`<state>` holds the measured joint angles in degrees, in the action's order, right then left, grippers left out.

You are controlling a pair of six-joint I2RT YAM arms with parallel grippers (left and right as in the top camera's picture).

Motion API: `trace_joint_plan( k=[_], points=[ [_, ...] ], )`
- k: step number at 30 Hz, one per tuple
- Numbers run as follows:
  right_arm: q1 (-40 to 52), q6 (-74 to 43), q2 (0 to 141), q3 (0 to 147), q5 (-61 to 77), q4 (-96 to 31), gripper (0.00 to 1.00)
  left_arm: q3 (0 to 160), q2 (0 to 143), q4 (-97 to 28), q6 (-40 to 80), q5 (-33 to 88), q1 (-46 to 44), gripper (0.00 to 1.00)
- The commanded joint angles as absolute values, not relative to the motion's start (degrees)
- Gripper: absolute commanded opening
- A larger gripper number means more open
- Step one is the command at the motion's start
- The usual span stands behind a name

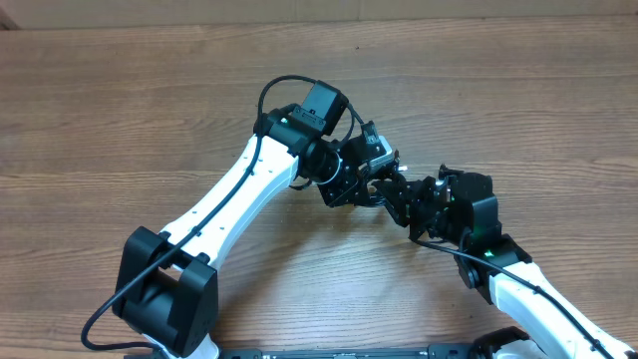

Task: Untangle cables

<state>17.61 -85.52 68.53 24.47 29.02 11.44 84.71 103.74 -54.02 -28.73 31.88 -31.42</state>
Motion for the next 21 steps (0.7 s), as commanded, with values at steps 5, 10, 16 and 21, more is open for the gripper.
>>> trace_joint_plan(
  k=[5,10,16,21],
  points=[
    [17.6,-86.0,68.3,24.4,36.8,15.9,0.07,83.4,103.8,-50.2,-26.4,27.3,-31.2,0.3],
    [17.6,-87.5,68.3,24.4,38.9,16.2,0.07,81.3,103.8,-47.7,-23.5,24.6,-31.2,0.26],
    [17.6,-89.7,68.3,24.4,40.5,16.5,0.07,81.0,103.8,-47.5,-23.5,24.4,-31.2,0.24],
    [17.6,-90.6,68.3,24.4,40.9,19.9,0.07,78.3,103.8,-44.8,-22.0,24.8,-31.2,0.24]
  ],
)
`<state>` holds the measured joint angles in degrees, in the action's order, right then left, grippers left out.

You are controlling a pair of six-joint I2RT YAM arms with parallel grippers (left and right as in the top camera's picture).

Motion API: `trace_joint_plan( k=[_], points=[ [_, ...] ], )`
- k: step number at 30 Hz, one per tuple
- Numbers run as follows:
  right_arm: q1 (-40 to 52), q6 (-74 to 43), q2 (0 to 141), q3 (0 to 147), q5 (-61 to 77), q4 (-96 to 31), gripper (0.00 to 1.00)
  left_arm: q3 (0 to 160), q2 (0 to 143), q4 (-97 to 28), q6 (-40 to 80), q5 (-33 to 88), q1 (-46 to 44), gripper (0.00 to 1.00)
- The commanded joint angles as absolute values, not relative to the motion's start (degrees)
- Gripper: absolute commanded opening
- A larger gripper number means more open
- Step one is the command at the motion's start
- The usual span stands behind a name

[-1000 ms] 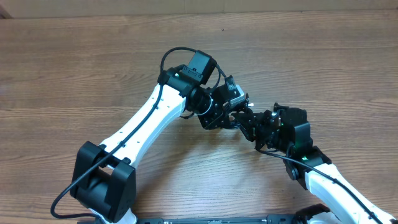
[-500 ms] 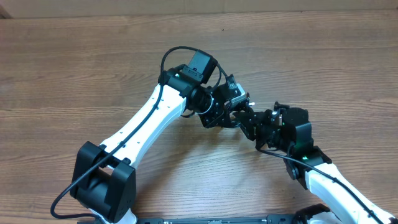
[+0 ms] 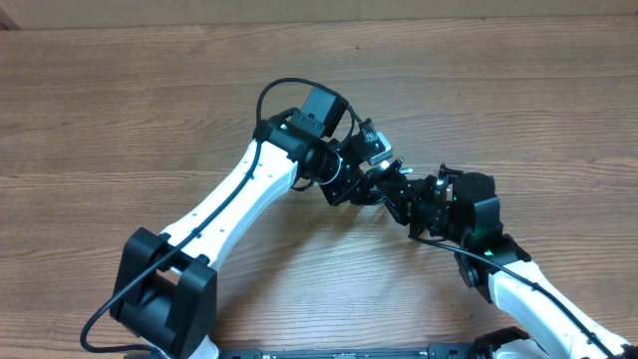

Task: Untangle cables

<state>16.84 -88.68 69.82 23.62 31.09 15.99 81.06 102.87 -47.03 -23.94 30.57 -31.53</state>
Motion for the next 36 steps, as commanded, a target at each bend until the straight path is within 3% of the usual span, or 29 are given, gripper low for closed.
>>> trace_joint_plan(
  k=[1,8,11,16,27,36],
  points=[
    [17.6,-91.3,68.3,24.4,40.9,19.9,0.07,77.5,103.8,-44.2,-22.0,25.1,-31.2,0.24],
    [17.6,-93.2,68.3,24.4,40.8,20.8,0.07,75.5,103.8,-43.1,-21.2,28.0,-31.2,0.19],
    [17.6,-93.3,68.3,24.4,40.8,21.4,0.07,74.8,103.8,-42.9,-21.2,29.8,-31.2,0.04],
    [17.6,-93.4,68.3,24.4,40.2,21.4,0.08,72.4,103.8,-41.4,-21.1,30.3,-31.2,0.04],
    [17.6,-89.0,68.3,24.4,35.0,16.8,0.24,72.3,103.8,-35.4,-5.1,27.3,-25.3,0.04],
    [17.6,-81.1,68.3,24.4,30.4,9.5,0.38,72.5,103.7,-36.6,-6.6,16.9,-24.0,0.04]
  ],
)
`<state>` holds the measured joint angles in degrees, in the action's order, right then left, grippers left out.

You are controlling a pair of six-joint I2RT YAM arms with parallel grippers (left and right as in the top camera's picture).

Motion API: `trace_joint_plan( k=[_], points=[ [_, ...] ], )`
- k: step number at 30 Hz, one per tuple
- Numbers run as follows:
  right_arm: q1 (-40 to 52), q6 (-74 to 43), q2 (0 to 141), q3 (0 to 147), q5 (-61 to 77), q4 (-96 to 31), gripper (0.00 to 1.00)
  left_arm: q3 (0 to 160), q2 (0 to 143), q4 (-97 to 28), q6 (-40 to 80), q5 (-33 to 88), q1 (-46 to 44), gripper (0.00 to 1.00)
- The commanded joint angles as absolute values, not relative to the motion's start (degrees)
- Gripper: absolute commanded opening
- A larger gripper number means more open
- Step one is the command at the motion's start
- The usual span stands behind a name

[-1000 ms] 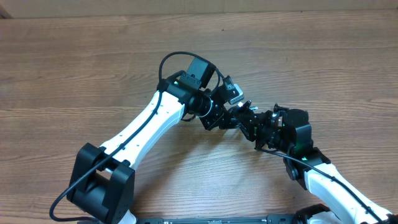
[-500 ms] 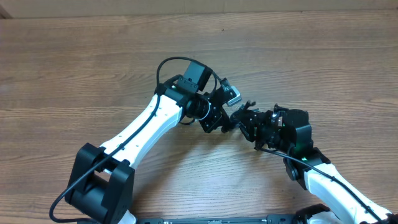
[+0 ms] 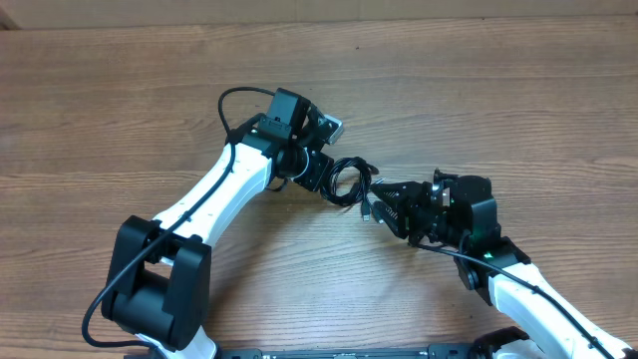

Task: Untangle cables
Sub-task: 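Release the right gripper and withdraw it rightward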

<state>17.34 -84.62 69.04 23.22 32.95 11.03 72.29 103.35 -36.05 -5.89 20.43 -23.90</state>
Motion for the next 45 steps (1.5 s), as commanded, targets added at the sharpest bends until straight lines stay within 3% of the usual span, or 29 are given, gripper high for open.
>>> trace_joint_plan(
  k=[1,4,7,19,29,41,44,45],
  points=[
    [17.6,-80.1,68.3,24.4,29.8,8.7,0.38,72.9,103.6,-37.2,-7.4,15.3,-24.0,0.04],
    [17.6,-74.1,68.3,24.4,27.8,8.1,0.41,75.5,102.6,-39.6,-7.3,10.2,-23.9,0.04],
    [17.6,-68.9,68.3,24.4,25.8,6.9,0.45,77.9,101.3,-40.7,-7.3,12.7,-23.9,0.04],
    [17.6,-68.5,68.3,24.4,16.0,-10.7,0.53,78.0,101.1,-44.6,-3.9,16.6,-23.9,0.04],
    [17.6,-67.0,68.3,24.4,11.5,-11.7,0.62,77.9,101.1,-45.8,5.3,16.6,-24.1,0.04],
    [17.5,-67.0,68.4,24.4,11.4,-11.7,0.76,77.8,101.2,-46.7,-1.6,19.6,-25.7,0.04],
    [17.5,-66.7,68.4,24.4,12.4,-11.3,0.76,77.8,101.2,-46.9,-4.0,20.0,-25.7,0.04],
    [17.5,-62.1,68.2,24.4,15.4,-8.0,0.63,77.8,101.2,-47.1,-7.6,20.0,-25.7,0.04]
  ],
)
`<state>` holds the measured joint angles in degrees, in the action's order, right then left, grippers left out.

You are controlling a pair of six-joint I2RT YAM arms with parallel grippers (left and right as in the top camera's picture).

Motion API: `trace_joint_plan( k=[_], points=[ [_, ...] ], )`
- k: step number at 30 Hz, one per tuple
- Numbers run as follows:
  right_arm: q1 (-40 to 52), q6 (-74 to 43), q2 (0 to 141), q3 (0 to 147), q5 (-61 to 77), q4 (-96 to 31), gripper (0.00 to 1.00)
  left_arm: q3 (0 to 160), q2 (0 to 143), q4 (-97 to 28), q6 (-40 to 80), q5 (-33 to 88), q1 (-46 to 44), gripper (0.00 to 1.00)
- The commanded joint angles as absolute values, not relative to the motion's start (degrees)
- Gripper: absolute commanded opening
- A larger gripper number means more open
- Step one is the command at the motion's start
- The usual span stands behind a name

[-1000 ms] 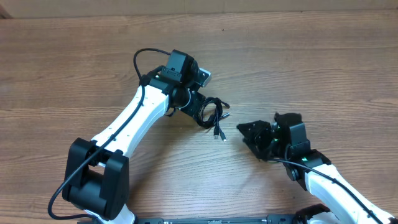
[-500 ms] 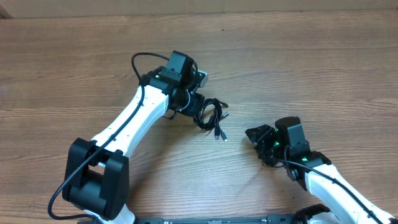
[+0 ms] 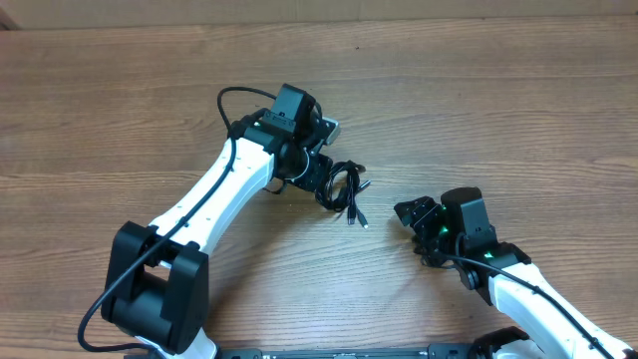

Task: Untangle cables
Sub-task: 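Release the right gripper and withdraw it rightward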

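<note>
A bundle of black cables (image 3: 347,182) lies in loose loops near the middle of the table, seen only in the overhead view. One end with a small plug (image 3: 362,220) trails toward the front. My left gripper (image 3: 323,189) is shut on the left side of the bundle. My right gripper (image 3: 407,212) stands apart to the right of the plug end, open, with nothing between its fingers. The spot where the left fingers meet the cable is partly hidden by the wrist.
The wooden table (image 3: 498,110) stretches around both arms. The left arm's base (image 3: 159,294) fills the lower left, and the right arm (image 3: 523,294) reaches in from the lower right. The table's far edge runs along the top.
My right gripper has let go of the cable end and now sits further right and nearer the front. The bundle stays with the left gripper, its plug end hanging loose.
Both grippers were close together on the bundle at the table's middle, and stayed so at the second moment. Then the left gripper was further left with the cables stretched between the two. Now only the left gripper holds the bundle.
</note>
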<state>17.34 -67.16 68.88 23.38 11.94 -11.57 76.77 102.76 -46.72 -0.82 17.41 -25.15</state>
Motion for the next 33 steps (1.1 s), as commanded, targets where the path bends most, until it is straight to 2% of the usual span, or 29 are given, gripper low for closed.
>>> trace_joint_plan(
  k=[1,5,7,9,13,17,21,27,29,30,32,33],
  points=[
    [17.5,-59.2,68.2,24.5,17.9,-5.8,0.6,77.8,101.2,-47.1,-9.2,20.0,-25.7,0.04],
    [17.5,-56.5,68.2,26.5,22.2,-3.7,0.6,77.8,101.2,-47.1,-12.6,20.0,-25.6,0.04],
    [17.5,-56.5,68.2,27.2,22.2,-2.9,0.67,77.8,101.2,-47.0,-12.9,20.0,-25.6,0.04],
    [17.5,-57.0,68.2,27.3,22.8,-1.2,0.69,77.8,101.2,-46.9,-13.0,20.5,-25.6,0.04],
    [17.7,-57.0,68.4,27.3,23.5,3.2,0.68,77.8,101.2,-47.0,-19.5,27.4,-25.6,0.04],
    [17.7,-67.1,68.4,27.3,23.4,3.8,0.64,77.8,101.2,-47.2,-26.0,32.9,-25.6,0.04],
    [17.7,-76.5,68.4,27.3,23.1,3.8,0.61,77.8,101.2,-47.2,-27.0,33.1,-25.6,0.04],
    [17.7,-77.7,68.4,27.3,23.2,2.6,0.61,77.8,101.2,-46.4,-27.0,32.8,-25.6,0.04],
    [17.7,-74.8,68.4,27.3,21.8,-0.1,0.62,77.8,101.2,-46.2,-26.3,30.4,-25.6,0.23],
    [17.7,-73.2,68.4,27.3,19.9,-3.7,0.62,77.8,101.2,-45.4,-22.5,25.3,-25.6,0.43],
    [17.7,-73.2,68.4,27.3,18.2,-7.0,0.62,77.8,101.2,-43.5,-15.1,17.5,-25.4,0.7],
    [17.7,-73.2,68.4,27.3,17.3,-8.4,0.62,77.8,101.2,-42.2,-10.2,12.5,-25.2,0.79]
  ],
)
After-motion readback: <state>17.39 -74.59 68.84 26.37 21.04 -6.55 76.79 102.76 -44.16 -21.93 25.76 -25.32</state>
